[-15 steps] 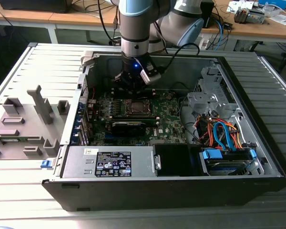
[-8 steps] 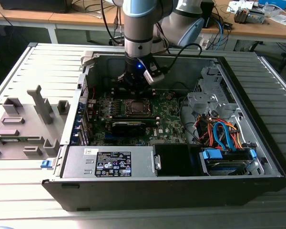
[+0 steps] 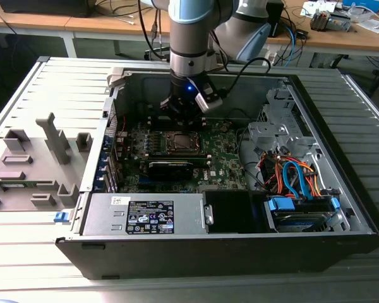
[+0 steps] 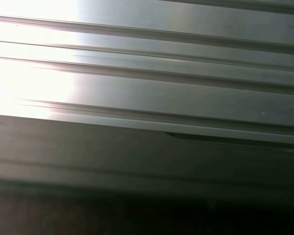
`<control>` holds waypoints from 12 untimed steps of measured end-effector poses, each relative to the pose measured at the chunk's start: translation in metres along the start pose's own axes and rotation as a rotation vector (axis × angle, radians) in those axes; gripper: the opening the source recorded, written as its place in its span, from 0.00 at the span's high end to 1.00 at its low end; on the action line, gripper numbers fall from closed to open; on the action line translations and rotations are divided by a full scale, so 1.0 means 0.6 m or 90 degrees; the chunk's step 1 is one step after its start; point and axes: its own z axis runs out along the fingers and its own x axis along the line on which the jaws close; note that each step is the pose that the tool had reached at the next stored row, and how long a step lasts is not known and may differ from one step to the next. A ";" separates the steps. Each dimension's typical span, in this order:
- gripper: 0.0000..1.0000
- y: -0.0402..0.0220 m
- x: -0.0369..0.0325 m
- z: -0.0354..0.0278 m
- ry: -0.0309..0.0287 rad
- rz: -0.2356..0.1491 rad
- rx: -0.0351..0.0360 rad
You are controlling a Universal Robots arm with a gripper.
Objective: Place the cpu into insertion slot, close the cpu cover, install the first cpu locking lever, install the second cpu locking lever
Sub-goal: 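Install the first cpu locking lever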
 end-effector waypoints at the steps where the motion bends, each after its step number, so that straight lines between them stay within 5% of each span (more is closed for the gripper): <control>1: 0.89 0.000 -0.002 0.000 0.0000 0.000 0.0000; 12: 0.89 0.001 -0.015 0.006 0.0001 -0.005 -0.0005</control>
